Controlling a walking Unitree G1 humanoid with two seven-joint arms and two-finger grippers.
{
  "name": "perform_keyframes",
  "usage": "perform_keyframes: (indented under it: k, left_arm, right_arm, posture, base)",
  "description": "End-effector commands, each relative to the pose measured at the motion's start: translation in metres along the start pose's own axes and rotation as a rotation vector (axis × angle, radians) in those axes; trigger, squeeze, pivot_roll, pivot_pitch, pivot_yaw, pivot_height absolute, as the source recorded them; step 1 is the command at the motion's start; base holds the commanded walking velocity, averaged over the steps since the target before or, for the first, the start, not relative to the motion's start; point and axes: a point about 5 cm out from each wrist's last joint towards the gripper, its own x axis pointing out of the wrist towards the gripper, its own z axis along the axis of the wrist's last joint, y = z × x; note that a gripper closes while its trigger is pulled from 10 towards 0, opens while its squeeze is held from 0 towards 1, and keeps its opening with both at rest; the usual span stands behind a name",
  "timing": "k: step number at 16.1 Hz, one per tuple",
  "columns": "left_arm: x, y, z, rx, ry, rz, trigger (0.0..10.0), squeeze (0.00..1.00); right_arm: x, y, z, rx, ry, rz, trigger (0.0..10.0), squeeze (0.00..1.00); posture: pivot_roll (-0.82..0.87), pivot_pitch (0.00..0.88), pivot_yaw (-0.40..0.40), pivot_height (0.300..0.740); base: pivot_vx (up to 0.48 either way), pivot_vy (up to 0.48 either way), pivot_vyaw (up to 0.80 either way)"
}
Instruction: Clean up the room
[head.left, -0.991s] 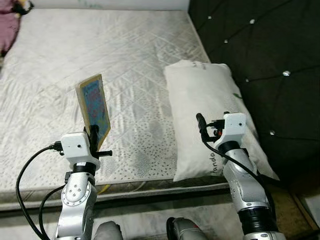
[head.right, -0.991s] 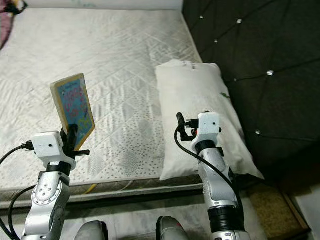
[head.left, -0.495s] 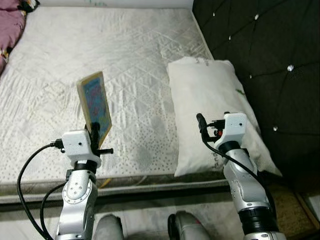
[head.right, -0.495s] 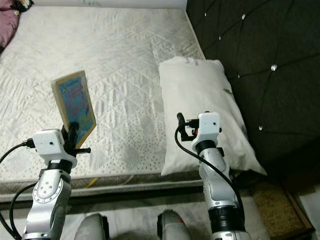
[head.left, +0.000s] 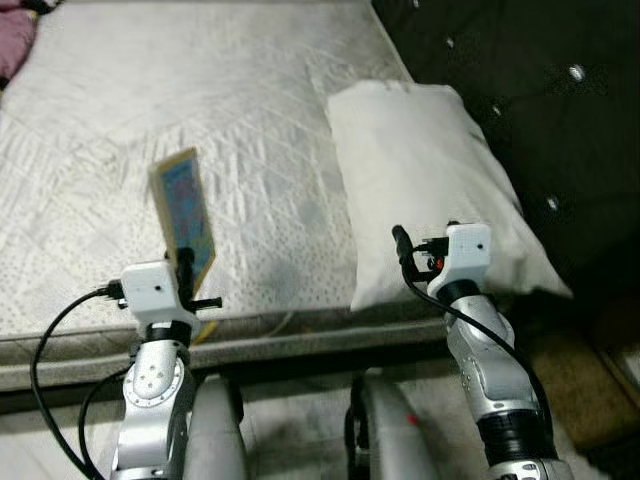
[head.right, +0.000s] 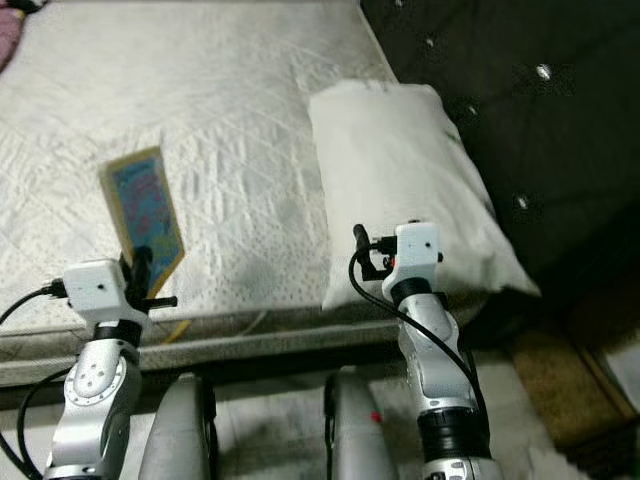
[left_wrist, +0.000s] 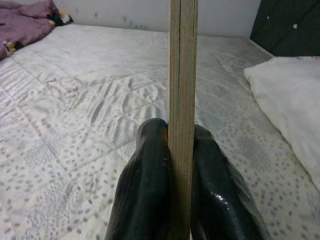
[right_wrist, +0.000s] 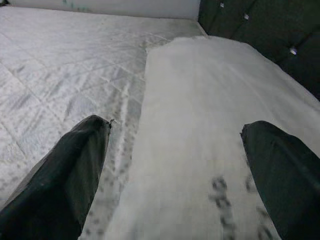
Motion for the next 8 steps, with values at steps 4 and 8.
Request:
perform_keyframes:
  k: [4,8]
  left_arm:
    - [0.0001,-0.0055,0.0072,-0.027,-0.035,-0.036,10.0,0.00]
    - [-0.0013,-0.0072,0.0077,-0.037,-0.041,-0.054,10.0,0.00]
  right_arm:
    - [0.0056,-0.0019,0.0018,-0.025,-0.006,0.018,10.0,0.00]
    - [0.0073,-0.0008,0.0019,-0.031,-0.011,0.031,10.0,0.00]
  posture:
    - [-0.02,0.152,-0.029,0.615]
    - [-0.02,0.150,-0.032,0.615]
  base:
    - [0.000,0.000,0.00]
    - [0.068,0.000,0.00]
